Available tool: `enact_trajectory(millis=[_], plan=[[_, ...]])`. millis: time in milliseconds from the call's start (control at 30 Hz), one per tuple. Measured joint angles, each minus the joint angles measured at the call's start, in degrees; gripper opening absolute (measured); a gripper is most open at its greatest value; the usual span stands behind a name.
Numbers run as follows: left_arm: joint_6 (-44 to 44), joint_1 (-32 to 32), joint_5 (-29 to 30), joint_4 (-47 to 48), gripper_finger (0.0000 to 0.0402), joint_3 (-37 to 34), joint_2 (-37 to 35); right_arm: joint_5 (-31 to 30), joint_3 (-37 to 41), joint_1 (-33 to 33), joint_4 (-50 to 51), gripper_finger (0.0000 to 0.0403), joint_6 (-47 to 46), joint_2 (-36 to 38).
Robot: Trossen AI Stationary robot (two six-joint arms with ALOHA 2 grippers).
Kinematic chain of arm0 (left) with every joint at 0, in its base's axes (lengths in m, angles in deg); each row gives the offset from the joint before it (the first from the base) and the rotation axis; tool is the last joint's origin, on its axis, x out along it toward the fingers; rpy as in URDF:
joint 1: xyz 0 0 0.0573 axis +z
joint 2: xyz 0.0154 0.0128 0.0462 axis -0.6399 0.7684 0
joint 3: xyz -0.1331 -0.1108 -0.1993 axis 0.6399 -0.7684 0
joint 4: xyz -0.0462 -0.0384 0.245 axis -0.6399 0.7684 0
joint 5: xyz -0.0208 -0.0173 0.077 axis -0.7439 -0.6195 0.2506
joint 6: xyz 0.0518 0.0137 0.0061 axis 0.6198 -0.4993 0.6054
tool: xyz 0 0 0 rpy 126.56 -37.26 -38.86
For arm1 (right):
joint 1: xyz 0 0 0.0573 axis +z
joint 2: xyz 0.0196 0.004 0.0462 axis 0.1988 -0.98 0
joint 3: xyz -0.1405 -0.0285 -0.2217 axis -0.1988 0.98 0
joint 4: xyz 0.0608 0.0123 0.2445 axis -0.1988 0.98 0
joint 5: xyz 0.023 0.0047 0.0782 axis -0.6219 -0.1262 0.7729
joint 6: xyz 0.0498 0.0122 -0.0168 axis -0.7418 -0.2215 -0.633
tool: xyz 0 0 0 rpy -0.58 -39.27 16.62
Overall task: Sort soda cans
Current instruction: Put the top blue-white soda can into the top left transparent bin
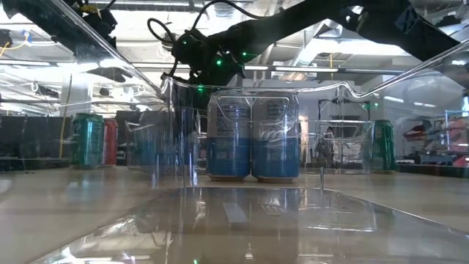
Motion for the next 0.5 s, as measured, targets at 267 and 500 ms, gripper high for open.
enact_trajectory(millis=[267,500], plan=[[0.00,-0.01,0.00,0.00,0.0333,0.00,0.00,-0.94,-0.09,0.02,8.26,0.0109,0.10,0.15],[-0.29,0.00,-0.02,-0.09,0.0333,0.00,0.00,-5.44,-0.09,-0.63,9.11,0.0109,1.01,0.15]])
